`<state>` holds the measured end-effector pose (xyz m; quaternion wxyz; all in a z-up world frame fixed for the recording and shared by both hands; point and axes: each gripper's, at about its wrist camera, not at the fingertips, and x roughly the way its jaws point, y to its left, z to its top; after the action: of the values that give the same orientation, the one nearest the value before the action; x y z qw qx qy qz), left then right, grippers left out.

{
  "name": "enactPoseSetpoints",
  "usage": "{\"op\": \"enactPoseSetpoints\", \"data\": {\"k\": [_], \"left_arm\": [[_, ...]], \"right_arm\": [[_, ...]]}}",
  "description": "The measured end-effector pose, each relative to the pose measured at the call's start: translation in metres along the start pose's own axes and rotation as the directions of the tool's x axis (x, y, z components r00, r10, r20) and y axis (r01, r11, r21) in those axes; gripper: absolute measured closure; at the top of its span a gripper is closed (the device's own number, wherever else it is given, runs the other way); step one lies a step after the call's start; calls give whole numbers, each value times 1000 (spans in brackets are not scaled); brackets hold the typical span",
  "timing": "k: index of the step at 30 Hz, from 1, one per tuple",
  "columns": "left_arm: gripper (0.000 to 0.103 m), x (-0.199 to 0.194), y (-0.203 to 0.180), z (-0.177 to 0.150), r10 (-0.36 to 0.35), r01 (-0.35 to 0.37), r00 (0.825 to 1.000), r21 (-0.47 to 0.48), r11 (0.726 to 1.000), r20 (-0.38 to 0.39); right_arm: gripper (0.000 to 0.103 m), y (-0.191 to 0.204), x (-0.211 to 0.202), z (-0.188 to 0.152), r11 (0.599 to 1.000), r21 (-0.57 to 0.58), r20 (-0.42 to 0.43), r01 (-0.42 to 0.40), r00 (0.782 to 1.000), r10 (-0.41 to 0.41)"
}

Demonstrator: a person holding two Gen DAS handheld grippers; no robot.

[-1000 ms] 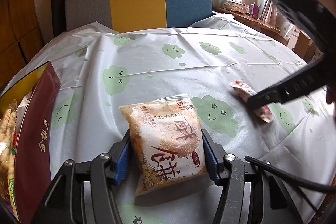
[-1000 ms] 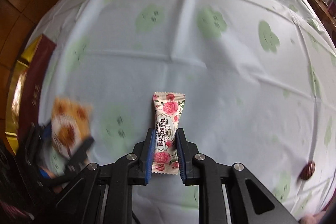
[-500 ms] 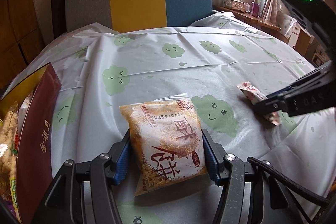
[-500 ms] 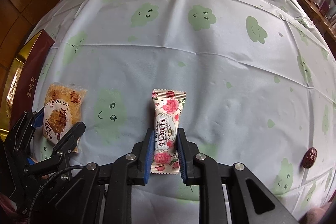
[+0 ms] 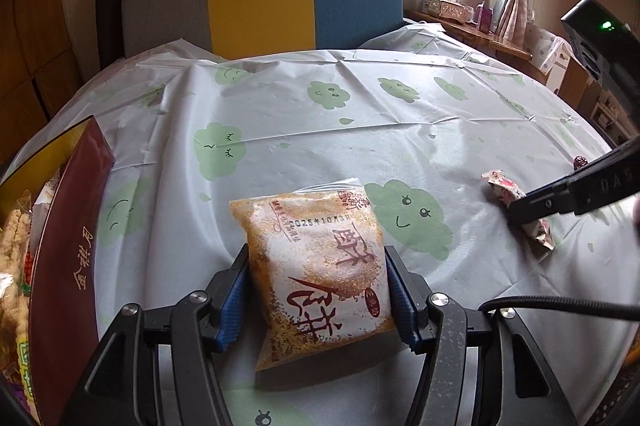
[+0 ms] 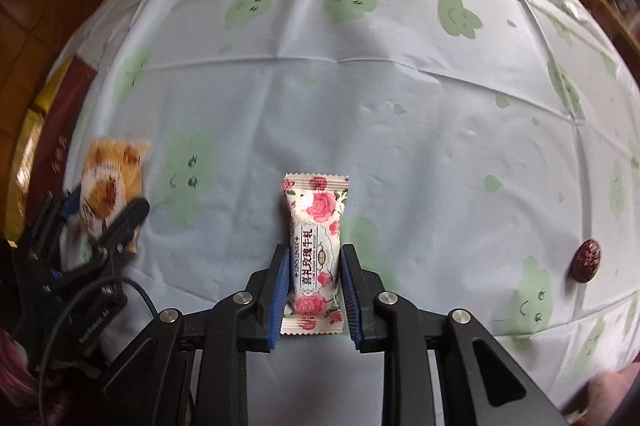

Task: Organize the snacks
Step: 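Lift the candy bar with the right gripper while the left holds the cookie pouch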

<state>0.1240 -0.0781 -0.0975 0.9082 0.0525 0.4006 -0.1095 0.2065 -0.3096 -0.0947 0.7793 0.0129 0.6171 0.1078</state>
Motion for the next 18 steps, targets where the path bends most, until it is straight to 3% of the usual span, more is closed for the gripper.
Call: {"op": "enactPoseSetpoints", "data": {"k": [2, 9, 18], "left_arm": [[41, -1, -1, 1, 11, -11, 1000, 10, 1000, -7], [43, -10, -5, -5, 61, -60, 998, 21, 998, -16], [44, -22, 2, -9, 78, -81, 994, -35, 996, -71]], "right_arm": [[79, -7, -1, 1, 999, 32, 8, -21, 1000, 21], [79, 12, -3, -3, 993, -77, 25, 89, 996, -87], [78, 7, -5, -2, 993, -84, 29, 88, 996, -85]]}}
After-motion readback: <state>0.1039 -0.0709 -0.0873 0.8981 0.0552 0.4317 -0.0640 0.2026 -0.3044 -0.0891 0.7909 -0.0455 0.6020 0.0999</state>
